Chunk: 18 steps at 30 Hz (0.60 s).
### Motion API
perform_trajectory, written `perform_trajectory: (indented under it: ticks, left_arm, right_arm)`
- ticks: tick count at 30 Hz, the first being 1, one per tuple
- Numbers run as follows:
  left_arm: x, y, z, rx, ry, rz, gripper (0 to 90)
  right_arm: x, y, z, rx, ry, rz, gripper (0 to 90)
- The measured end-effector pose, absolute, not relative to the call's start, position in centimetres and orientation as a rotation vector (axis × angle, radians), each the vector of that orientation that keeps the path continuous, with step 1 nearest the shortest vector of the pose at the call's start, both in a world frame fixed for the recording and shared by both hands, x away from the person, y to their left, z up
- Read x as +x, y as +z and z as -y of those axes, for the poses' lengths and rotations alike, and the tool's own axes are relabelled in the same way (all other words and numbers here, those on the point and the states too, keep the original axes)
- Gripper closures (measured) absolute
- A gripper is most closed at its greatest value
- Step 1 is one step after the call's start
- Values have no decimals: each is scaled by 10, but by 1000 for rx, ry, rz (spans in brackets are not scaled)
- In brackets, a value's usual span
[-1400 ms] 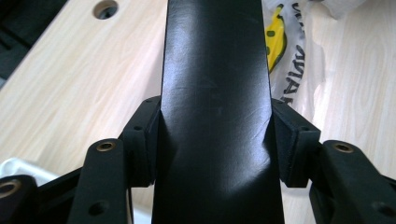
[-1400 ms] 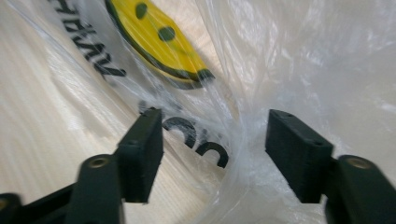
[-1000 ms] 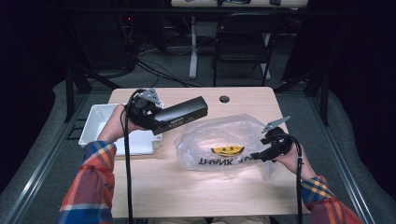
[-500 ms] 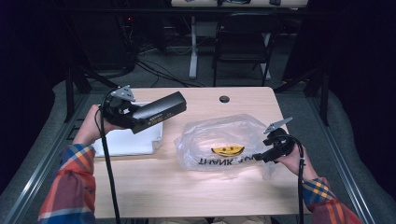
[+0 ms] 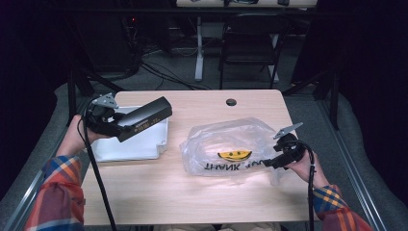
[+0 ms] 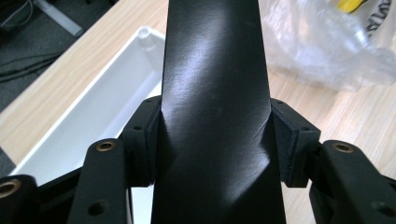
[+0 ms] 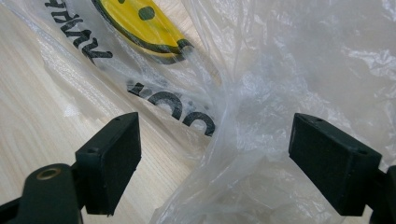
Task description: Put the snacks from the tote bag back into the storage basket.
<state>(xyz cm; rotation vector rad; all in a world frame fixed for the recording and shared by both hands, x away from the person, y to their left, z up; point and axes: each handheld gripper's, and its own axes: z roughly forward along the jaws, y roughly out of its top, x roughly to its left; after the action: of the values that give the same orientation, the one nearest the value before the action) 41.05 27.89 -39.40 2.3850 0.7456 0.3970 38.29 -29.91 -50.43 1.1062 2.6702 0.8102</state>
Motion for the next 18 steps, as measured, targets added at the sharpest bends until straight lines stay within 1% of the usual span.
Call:
perform_trajectory:
  ticks: [10,18]
  left_arm:
    - [413,-423,-306,2373,412,-782,432]
    - [421,-455,-310,2403,394,-778,432]
  right_arm:
    - [383,-506,298,1110,796,-2669,168]
    - [384,-507,299,1107,787,-2675,168]
